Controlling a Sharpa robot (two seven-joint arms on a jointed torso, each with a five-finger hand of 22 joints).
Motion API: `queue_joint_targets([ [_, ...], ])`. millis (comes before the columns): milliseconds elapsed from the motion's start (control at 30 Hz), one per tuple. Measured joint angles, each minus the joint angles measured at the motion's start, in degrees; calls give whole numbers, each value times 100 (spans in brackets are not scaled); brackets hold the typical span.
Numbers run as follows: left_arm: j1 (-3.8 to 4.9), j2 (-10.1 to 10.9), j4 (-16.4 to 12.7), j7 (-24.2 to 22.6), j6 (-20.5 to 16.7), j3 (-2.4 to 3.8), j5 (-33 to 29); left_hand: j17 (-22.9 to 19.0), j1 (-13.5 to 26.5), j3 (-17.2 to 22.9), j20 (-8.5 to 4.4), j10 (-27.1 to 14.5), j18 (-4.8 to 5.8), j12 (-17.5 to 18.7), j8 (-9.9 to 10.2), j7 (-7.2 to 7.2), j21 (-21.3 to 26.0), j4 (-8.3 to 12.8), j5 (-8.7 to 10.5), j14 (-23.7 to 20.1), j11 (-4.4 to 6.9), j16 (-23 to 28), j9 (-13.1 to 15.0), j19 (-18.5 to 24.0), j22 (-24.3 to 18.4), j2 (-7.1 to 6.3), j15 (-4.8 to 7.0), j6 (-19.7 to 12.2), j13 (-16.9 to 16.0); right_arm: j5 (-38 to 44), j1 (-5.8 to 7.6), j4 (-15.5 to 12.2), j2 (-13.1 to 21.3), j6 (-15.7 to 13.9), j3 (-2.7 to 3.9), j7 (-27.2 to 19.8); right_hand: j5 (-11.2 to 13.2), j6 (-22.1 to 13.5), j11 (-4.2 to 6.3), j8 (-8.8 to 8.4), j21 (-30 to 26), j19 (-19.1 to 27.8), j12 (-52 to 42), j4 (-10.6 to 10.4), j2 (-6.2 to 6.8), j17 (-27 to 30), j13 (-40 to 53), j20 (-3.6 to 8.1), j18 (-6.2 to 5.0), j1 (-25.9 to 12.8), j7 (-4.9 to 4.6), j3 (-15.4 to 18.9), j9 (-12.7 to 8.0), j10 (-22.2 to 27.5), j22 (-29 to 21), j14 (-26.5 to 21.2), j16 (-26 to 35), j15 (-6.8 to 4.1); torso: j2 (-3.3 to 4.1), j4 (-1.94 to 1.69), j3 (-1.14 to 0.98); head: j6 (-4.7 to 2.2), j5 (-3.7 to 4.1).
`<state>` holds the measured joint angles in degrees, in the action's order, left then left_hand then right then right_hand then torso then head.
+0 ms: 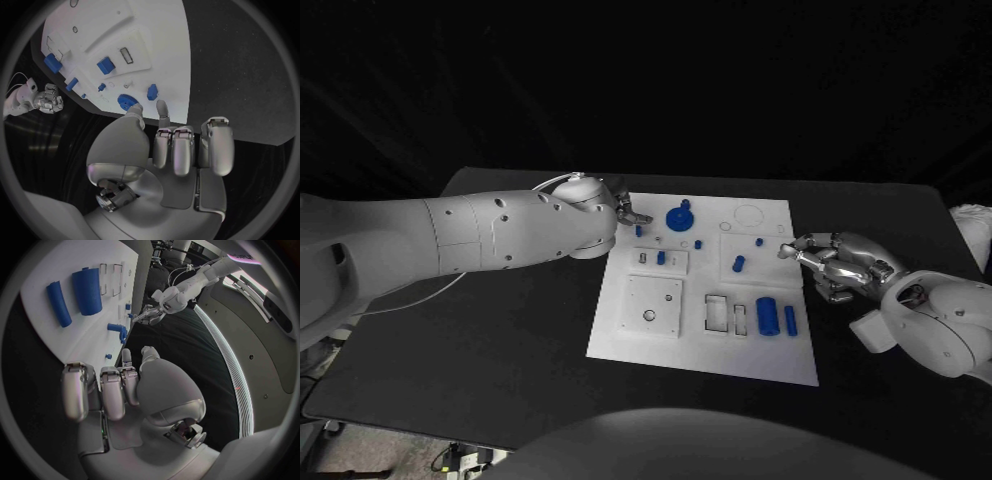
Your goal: Assemble the parts on the task board
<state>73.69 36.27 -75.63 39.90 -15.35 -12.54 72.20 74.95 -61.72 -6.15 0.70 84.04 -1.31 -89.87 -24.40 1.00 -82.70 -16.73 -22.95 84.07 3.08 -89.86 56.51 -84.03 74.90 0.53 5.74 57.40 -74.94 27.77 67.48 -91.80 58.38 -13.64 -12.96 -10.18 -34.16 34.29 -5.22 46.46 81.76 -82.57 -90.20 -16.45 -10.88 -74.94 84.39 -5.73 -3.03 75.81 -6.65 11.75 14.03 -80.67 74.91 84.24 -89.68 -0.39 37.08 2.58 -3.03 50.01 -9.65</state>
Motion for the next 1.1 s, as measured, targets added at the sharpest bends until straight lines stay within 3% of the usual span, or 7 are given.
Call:
queue_joint_targets([
  [333,-1,-19,34,-11,47,0,-39,0,-106,0,0,0,0,0,-34,-22,27,0,-102,0,0,0,64,0,0,-1,0,22,0,0,0,5,-11,8,0,6,0,0,0,0,0,0,-1,0,0,1,0,0,0,0,0,0,0,0,0,0,0,0,0,-2,0,0,-10],
  [667,-26,-46,85,-64,72,-1,-92,-1,-249,0,0,0,0,0,-80,-42,27,0,-435,0,0,0,154,0,0,-8,0,1,0,0,-1,5,-8,12,0,10,0,0,0,0,-6,0,-2,-1,0,1,0,0,0,0,0,-1,-1,0,-1,0,0,1,0,0,0,0,-14],
  [1100,-67,-71,128,-115,95,-2,-135,-2,-273,1,0,0,0,0,-80,-20,27,0,-473,0,0,0,161,0,0,15,0,-20,0,0,-1,1,-2,16,0,12,0,0,0,0,-26,0,-2,-18,28,2,-5,0,0,28,0,-18,-6,0,-1,5,0,6,0,0,0,0,-6],
])
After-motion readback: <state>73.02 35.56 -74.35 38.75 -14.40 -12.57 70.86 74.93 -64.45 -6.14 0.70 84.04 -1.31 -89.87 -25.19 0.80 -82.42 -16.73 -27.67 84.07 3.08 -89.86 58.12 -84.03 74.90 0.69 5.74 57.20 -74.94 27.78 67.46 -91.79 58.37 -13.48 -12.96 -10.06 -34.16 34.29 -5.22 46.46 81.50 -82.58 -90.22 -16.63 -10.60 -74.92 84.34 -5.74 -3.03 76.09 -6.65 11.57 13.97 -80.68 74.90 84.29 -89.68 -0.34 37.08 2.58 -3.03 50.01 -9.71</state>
